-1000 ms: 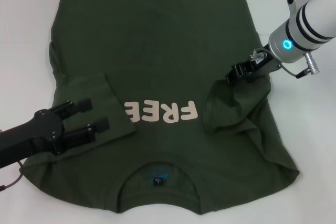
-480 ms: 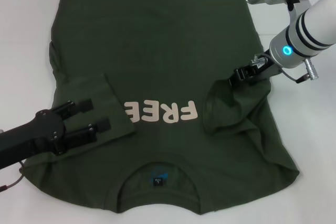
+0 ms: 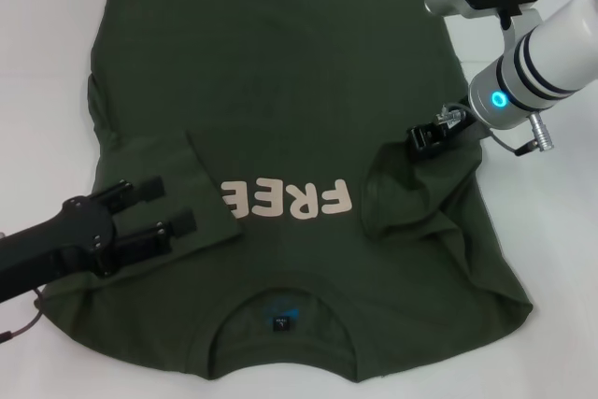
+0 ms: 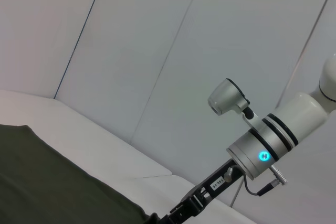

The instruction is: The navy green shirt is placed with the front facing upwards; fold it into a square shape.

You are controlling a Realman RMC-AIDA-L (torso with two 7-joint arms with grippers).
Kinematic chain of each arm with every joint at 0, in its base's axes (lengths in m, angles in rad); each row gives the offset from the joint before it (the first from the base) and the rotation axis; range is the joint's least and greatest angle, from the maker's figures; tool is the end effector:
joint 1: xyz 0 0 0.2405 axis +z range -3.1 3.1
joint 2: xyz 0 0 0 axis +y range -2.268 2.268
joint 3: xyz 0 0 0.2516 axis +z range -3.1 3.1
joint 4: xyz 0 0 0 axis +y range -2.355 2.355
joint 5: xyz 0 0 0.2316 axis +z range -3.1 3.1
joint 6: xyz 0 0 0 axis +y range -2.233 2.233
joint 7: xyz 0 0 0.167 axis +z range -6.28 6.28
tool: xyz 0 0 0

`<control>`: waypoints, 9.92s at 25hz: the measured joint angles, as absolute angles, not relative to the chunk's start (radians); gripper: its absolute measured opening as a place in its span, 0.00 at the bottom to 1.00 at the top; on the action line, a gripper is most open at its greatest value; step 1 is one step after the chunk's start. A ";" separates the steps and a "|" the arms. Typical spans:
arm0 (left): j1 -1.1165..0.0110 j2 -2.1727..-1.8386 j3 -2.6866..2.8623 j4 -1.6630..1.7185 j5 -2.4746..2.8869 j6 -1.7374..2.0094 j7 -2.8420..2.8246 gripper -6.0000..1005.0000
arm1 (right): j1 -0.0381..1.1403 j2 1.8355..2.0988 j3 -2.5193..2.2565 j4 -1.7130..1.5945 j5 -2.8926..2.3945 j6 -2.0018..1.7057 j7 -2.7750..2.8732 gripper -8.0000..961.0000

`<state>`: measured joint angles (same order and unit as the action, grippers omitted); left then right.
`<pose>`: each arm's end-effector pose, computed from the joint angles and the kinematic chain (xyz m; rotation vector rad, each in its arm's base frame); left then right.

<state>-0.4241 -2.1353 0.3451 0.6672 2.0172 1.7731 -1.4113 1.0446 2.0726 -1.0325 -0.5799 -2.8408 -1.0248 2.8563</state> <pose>-0.2871 0.3069 0.0104 -2.4759 -0.8407 -1.0685 0.1961 0.4839 -0.0492 -2.1307 1.3240 -0.2728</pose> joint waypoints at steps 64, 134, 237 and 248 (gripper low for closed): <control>-0.419 -2.137 0.340 0.646 2.014 1.776 -1.412 0.90 | 0.930 2.008 -0.874 -0.846 -2.812 -1.466 2.718 0.60; -0.420 -2.138 0.341 0.636 2.010 1.763 -1.400 0.90 | 1.032 2.089 -1.020 -0.515 -2.812 -0.848 2.829 0.59; -0.428 -2.138 0.336 0.617 2.010 1.746 -1.384 0.87 | 1.022 2.094 -1.066 -0.489 -2.817 -0.645 2.935 0.03; -0.428 -2.138 0.336 0.617 2.010 1.744 -1.384 0.86 | 1.022 2.095 -1.063 -0.465 -2.800 -0.607 2.936 0.12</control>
<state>-0.4280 -2.1383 0.3359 0.6167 2.0095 1.7440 -1.3836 1.0216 2.0953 -1.0634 -0.4645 -2.8000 -0.6070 2.9356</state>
